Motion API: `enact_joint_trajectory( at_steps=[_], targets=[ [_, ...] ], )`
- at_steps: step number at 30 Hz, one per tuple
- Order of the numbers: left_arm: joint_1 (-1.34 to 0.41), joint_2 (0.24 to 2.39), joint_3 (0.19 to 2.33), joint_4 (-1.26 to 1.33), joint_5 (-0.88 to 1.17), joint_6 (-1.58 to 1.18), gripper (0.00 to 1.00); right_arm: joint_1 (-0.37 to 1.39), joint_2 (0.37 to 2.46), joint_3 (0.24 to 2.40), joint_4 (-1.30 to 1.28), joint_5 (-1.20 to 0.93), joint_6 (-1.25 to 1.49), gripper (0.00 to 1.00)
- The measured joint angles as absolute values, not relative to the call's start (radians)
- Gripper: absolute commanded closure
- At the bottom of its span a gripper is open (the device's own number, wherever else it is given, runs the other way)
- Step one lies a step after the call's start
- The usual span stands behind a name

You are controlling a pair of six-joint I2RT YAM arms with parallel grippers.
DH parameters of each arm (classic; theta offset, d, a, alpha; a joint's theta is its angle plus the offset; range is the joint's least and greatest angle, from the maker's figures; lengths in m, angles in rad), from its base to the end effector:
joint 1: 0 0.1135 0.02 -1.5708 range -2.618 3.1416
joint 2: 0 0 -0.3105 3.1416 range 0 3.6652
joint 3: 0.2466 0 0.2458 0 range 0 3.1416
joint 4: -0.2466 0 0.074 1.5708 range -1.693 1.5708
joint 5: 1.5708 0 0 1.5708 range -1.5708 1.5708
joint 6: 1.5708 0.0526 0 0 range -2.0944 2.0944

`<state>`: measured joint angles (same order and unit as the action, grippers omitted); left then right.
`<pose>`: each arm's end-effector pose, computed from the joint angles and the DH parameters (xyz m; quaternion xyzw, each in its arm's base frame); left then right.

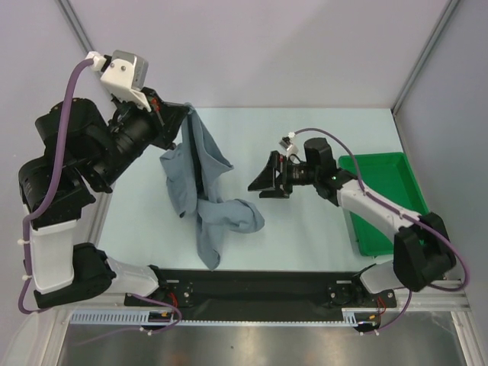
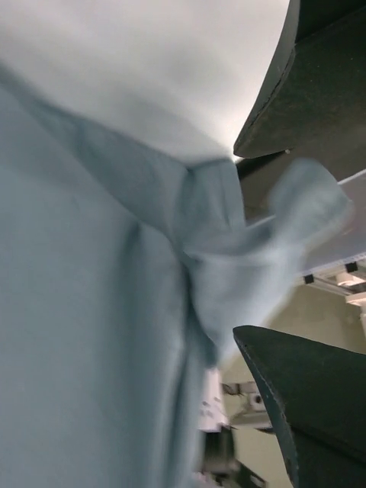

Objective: Fold and stack the t-shirts
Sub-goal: Flatten the tshirt out

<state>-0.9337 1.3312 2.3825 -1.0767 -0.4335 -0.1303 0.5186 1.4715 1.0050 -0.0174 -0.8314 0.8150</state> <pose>0.0976 -0.0948 0.6487 0.1352 0.7023 -0.2131 0.6656 0.2639 0.1953 0.3179 -0.0909 0.8053 0.5642 0.1580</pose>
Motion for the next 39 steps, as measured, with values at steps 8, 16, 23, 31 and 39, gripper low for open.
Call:
enact_joint_trajectory(
  at_steps=[8,16,23,31,39],
  targets=[
    [-0.934,1.343,2.384,-1.053,-0.434,-0.105,0.99,0.595,1.372,0.888,0.004,-0.878,0.8,0.0],
    [-0.933,1.363,2.385,-1.049,-0.433,-0.102,0.99,0.582,1.435,0.854,-0.023,-0.783,0.788,0.17],
    [-0.934,1.362,2.386,-1.049,-0.439,-0.093,1.0,0.597,1.436,0.828,0.033,-0.844,0.818,0.75],
    [-0.933,1.317,2.334,-0.994,-0.596,-0.011,1.0,0.466,1.295,0.986,-0.371,-0.714,0.629,1.0],
    [-0.933,1.199,2.223,-0.756,-0.884,0.204,1.0,0.201,1.272,1.552,-0.801,-0.248,0.366,1.0]
  ],
)
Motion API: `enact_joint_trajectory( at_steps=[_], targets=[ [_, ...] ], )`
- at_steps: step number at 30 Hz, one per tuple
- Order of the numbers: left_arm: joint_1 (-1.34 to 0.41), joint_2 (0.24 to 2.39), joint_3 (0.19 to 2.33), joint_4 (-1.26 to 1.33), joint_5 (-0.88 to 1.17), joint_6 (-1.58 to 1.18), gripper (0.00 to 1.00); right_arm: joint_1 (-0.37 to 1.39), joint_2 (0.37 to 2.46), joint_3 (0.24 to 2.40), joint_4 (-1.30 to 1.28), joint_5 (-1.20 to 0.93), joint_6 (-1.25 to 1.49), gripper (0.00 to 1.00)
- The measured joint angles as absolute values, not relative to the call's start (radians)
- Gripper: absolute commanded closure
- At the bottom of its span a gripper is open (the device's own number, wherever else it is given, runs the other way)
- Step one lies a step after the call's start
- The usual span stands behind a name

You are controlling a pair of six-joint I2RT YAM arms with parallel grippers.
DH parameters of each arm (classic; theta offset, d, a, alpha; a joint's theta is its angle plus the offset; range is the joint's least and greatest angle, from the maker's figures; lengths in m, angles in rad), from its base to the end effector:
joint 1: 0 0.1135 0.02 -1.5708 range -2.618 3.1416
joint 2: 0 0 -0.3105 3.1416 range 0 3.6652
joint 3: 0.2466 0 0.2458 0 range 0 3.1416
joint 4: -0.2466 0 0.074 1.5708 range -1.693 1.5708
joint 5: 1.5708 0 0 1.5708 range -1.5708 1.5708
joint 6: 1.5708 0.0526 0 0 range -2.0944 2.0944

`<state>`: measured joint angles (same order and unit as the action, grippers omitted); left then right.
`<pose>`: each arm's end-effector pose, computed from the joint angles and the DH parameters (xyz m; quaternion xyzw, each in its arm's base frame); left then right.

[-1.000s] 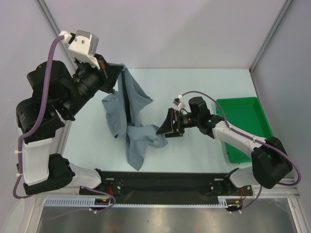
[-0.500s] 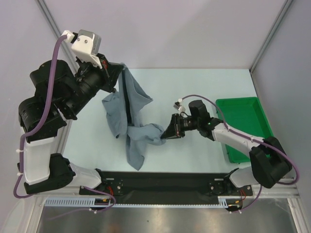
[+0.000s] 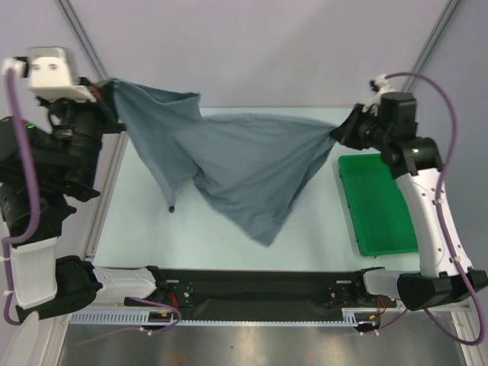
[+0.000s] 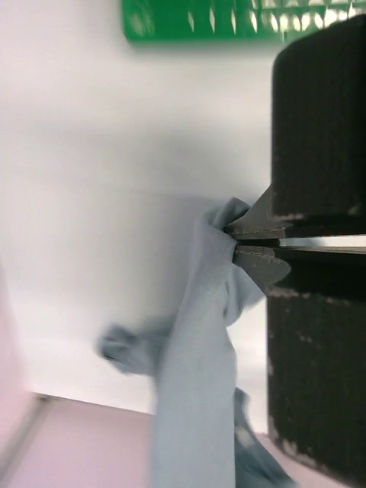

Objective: Fold and stack the t-shirts
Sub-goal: Flatten the tshirt out

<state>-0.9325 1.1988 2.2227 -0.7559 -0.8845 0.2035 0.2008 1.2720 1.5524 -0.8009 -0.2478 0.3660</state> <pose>0.0823 -0.0427 0.6660 0.0079 0.6450 -0.0138 0.7640 0.2419 0.0624 0.4717 0.0091 0.8608 0.2418 0.4478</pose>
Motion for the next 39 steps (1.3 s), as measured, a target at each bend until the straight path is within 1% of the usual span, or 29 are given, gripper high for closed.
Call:
enact_joint_trajectory(
  at_steps=[4,7,10,12,15,19,22,25,28,32,34,36,39],
  targets=[
    [-0.933,1.134,2.221,-0.599,-0.967,0.322,1.0,0.165,1.241,1.738,-0.881,-0.144,0.335,1.0],
    [-0.933,1.099,2.237,-0.528,-0.992,0.374,0.99,0.162,1.225,1.841,-0.941,-0.139,0.334,1.0],
    [-0.939,1.074,2.297,-0.489,-0.995,0.403,1.0,0.16,1.229,1.938,-0.999,-0.143,0.334,1.0],
    [-0.947,1.059,2.328,-0.479,-0.991,0.405,1.0,0.16,1.224,1.972,-1.023,-0.152,0.334,1.0],
    [-0.958,1.04,2.35,-0.484,-0.972,0.401,1.0,0.16,1.2,1.975,-1.048,-0.192,0.332,1.0],
    [-0.966,1.039,2.395,-0.526,-0.892,0.371,1.0,0.159,1.156,1.975,-1.073,-0.253,0.321,0.99],
    [-0.966,1.039,2.413,-0.541,-0.79,0.329,1.0,0.157,1.118,1.986,-1.082,-0.331,0.321,0.98],
    [-0.966,1.041,2.432,-0.545,-0.694,0.287,1.0,0.155,1.107,2.044,-1.095,-0.408,0.323,0.95],
    [-0.966,1.04,2.444,-0.54,-0.637,0.261,1.0,0.154,1.098,2.083,-1.094,-0.465,0.33,0.98],
    [-0.97,1.04,2.421,-0.532,-0.643,0.27,1.0,0.153,1.065,2.05,-1.095,-0.488,0.348,1.0],
    [-0.973,1.04,2.385,-0.53,-0.662,0.282,1.0,0.153,1.051,1.989,-1.08,-0.487,0.367,1.0],
    [-0.975,1.04,2.328,-0.525,-0.693,0.303,1.0,0.153,1.055,1.925,-1.064,-0.477,0.389,1.0],
    [-0.976,1.041,2.177,-0.471,-0.741,0.35,1.0,0.153,1.087,1.843,-1.018,-0.468,0.409,1.0]
  ],
)
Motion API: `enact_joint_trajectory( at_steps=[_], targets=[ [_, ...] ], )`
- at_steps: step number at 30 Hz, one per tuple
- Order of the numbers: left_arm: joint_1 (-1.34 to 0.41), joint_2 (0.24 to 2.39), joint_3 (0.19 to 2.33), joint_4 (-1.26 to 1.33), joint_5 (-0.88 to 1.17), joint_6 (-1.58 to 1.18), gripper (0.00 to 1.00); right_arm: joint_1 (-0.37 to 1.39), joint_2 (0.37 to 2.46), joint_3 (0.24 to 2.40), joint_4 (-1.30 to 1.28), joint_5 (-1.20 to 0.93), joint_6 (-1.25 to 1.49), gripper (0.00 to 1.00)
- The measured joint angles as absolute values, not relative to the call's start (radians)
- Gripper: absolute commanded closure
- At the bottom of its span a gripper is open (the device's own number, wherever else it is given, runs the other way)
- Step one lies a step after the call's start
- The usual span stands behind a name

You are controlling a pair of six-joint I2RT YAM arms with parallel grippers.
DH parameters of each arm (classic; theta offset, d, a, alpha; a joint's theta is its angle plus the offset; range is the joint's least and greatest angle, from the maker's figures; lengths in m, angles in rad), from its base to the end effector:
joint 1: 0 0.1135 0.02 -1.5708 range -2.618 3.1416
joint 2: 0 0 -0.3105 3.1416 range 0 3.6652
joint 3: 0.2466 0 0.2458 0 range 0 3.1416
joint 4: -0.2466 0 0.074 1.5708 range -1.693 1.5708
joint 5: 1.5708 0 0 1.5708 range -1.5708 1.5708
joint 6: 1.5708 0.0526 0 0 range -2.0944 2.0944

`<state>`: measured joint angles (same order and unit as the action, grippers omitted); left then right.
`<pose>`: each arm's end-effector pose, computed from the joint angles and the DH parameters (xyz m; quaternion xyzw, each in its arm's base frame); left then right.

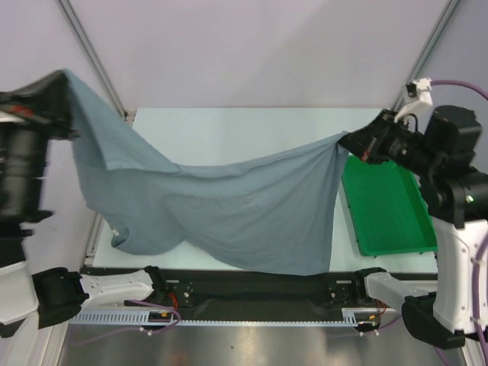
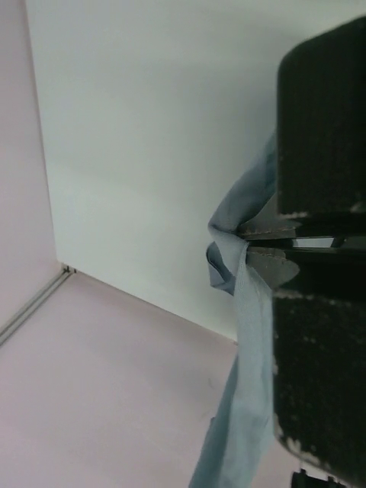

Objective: Fold and stack the t-shirts
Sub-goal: Flatten the tshirt out

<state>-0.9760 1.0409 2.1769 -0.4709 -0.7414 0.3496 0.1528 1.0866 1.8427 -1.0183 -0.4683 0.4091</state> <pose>0.0282 0.0217 0.6925 -0.0058 0.5219 -0.1074 0.8462 0.1195 0.0424 0.5642 -0.0414 0.7835 0.3410 0.5177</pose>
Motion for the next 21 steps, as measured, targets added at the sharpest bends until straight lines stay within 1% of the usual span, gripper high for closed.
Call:
enact_joint_trajectory(
  at_steps=[2,4,8,10,13,15,17,19,20,21],
  targets=[
    [-0.963,1.058,2.075,-0.434,-0.748,0.375,1.0,0.153,1.119,1.796,-0.957,-0.462,0.419,1.0],
    [-0.92,1.106,2.031,-0.41,-0.743,0.385,1.0,0.153,1.175,1.775,-0.897,-0.453,0.43,1.0],
    [-0.735,1.227,1.991,-0.309,-0.657,0.362,1.0,0.15,1.329,1.784,-0.736,-0.442,0.438,1.0],
    [-0.609,1.297,1.991,-0.267,-0.592,0.334,1.0,0.149,1.439,1.863,-0.699,-0.437,0.436,1.0],
    [-0.458,1.416,2.062,-0.218,-0.507,0.289,1.0,0.146,1.631,2.045,-0.624,-0.427,0.437,1.0],
    [-0.377,1.537,2.192,-0.178,-0.436,0.242,1.0,0.142,1.748,2.185,-0.59,-0.419,0.444,1.0],
    [-0.304,1.655,2.34,-0.147,-0.36,0.173,1.0,0.132,1.884,2.394,-0.582,-0.416,0.465,1.0],
    [-0.242,1.727,2.436,-0.122,-0.289,0.096,1.0,0.113,1.982,2.571,-0.562,-0.426,0.505,1.0],
    [-0.207,1.748,2.461,-0.103,-0.25,0.056,1.0,0.099,2.009,2.622,-0.539,-0.43,0.529,1.0],
    [-0.177,1.758,2.477,-0.089,-0.216,0.018,0.99,0.084,2.014,2.63,-0.517,-0.434,0.554,1.0]
  ],
)
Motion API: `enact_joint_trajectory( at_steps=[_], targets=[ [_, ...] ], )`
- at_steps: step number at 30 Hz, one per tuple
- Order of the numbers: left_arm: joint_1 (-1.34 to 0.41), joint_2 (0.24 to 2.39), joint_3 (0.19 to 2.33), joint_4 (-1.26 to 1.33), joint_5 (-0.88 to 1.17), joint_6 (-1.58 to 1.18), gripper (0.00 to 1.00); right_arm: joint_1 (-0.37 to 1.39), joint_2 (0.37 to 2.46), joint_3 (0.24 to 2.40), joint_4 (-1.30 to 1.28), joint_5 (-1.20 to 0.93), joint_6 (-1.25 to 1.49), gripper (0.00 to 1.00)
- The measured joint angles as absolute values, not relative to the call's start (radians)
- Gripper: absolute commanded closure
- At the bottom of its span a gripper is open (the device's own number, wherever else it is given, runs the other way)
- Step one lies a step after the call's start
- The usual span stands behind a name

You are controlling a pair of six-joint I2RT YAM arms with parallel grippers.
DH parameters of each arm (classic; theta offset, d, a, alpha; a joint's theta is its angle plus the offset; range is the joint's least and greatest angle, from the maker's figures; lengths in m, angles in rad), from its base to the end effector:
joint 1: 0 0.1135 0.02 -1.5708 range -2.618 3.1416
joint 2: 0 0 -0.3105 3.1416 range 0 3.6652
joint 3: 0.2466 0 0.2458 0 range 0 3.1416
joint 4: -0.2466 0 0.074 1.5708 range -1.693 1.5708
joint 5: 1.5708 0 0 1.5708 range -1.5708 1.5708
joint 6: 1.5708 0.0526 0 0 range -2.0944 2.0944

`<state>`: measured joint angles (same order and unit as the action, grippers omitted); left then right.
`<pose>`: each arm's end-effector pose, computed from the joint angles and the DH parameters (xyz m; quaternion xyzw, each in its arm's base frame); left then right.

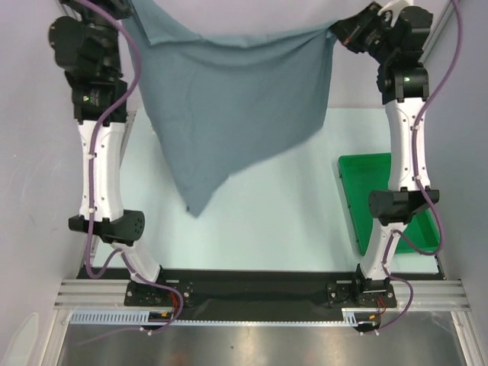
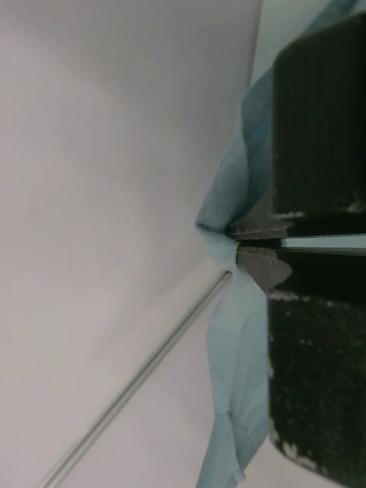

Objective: Fold and stack the t-shirts
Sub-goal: Flatten the tshirt out

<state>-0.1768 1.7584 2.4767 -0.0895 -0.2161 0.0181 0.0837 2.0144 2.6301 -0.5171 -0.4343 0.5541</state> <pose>0.3163 -0.0451 0.6943 -0.0517 0.4583 -0.0214 0.8870 0.4310 0.0584 0.5926 -0.0025 0.6748 0.3642 0.6419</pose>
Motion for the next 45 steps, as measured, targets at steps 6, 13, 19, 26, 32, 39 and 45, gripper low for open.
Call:
enact_joint_trajectory(
  at_steps=[6,13,19,26,32,39,45],
  targets=[
    [-0.081,1.721,2.516,0.0,-0.084,-0.156,1.0,0.022,1.875,2.46,-0.387,-0.432,0.641,1.0],
    [-0.071,1.572,2.494,0.067,0.026,-0.228,1.0,0.027,1.695,2.31,-0.355,-0.463,0.631,1.0],
    [-0.068,1.252,2.019,0.085,0.143,-0.294,1.0,0.036,1.467,1.83,-0.335,-0.48,0.601,1.0],
    [-0.065,0.671,1.15,-0.175,0.142,-0.442,1.0,0.18,1.319,1.261,-0.417,-0.45,0.56,1.0],
    [-0.065,0.358,0.956,-0.595,0.128,-0.588,1.0,0.288,1.122,1.015,-0.577,-0.429,0.564,1.0],
    [-0.065,0.212,0.93,-0.948,0.131,-0.721,1.0,0.382,0.818,0.752,-0.723,-0.422,0.595,1.0],
    [-0.065,0.298,0.845,-1.104,0.168,-0.743,1.0,0.455,0.699,0.535,-0.875,-0.407,0.667,1.0]
  ],
)
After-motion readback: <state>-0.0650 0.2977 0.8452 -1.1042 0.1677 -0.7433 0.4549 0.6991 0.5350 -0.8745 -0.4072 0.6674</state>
